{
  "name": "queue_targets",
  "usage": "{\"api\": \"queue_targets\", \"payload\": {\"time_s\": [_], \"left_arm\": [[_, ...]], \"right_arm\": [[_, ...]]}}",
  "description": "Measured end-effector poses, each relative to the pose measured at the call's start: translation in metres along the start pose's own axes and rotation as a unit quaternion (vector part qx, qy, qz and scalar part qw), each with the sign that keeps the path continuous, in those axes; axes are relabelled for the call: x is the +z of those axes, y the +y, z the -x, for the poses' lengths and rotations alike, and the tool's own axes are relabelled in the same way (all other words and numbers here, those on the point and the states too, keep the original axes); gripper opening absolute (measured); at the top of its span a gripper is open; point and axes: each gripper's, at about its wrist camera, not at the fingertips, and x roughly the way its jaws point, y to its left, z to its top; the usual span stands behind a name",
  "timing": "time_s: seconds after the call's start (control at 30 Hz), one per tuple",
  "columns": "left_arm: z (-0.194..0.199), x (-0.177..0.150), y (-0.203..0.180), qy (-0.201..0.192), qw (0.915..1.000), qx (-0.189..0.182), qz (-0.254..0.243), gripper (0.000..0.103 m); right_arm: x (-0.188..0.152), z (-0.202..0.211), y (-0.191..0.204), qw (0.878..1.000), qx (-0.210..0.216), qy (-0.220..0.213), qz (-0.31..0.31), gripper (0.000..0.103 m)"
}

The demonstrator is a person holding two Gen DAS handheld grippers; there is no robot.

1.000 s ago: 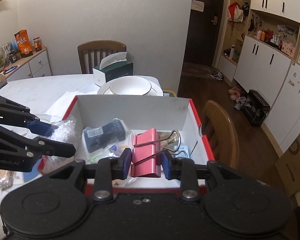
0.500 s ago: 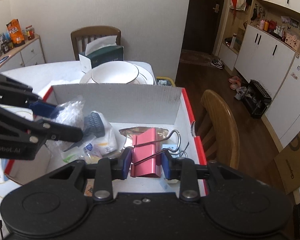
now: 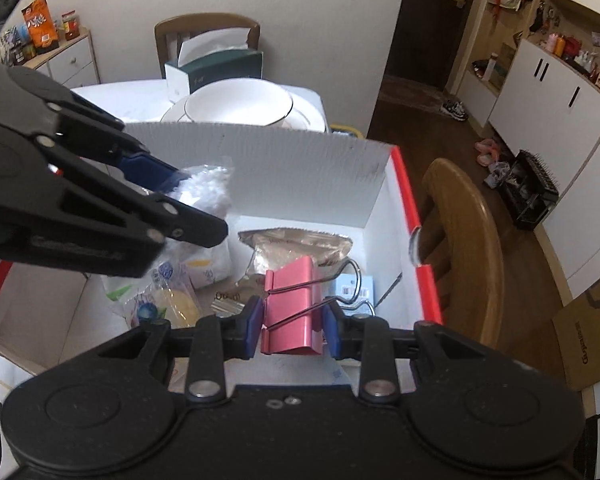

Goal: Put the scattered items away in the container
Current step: 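Lower the cotton-pad bag and binder clip into the box and open both grippers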

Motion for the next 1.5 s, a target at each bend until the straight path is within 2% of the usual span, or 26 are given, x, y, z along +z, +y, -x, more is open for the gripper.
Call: {"api": "queue_targets", "payload": {"time_s": [0.6, 0.97, 1.33, 1.37, 1.5], "left_arm": [[-0.040, -0.006, -0.001, 0.069, 0.9971, 0.002, -0.032, 0.032], [-0.053, -0.009, 0.002, 0.102, 0.9942, -0.006, -0.033, 0.032], [-0.053, -0.011, 0.004, 0.106, 0.9939, -0.010, -0.029, 0.032], [-0.053, -0.012, 0.004, 0.106, 0.9939, -0.011, -0.030, 0.033], [-0.048, -0.013, 0.004, 0.097, 0.9947, -0.008, -0.032, 0.049]], "right_arm": [[-0.006, -0.030, 0.001, 0.997, 0.043, 0.069, 0.007, 0.031], [-0.006, -0.037, 0.008, 0.995, 0.056, 0.082, 0.019, 0.031], [-0.004, -0.040, 0.005, 0.995, 0.057, 0.083, 0.020, 0.034], [-0.003, -0.040, 0.005, 0.995, 0.057, 0.084, 0.020, 0.035], [-0.003, -0.038, 0.004, 0.995, 0.054, 0.084, 0.017, 0.037]]}}
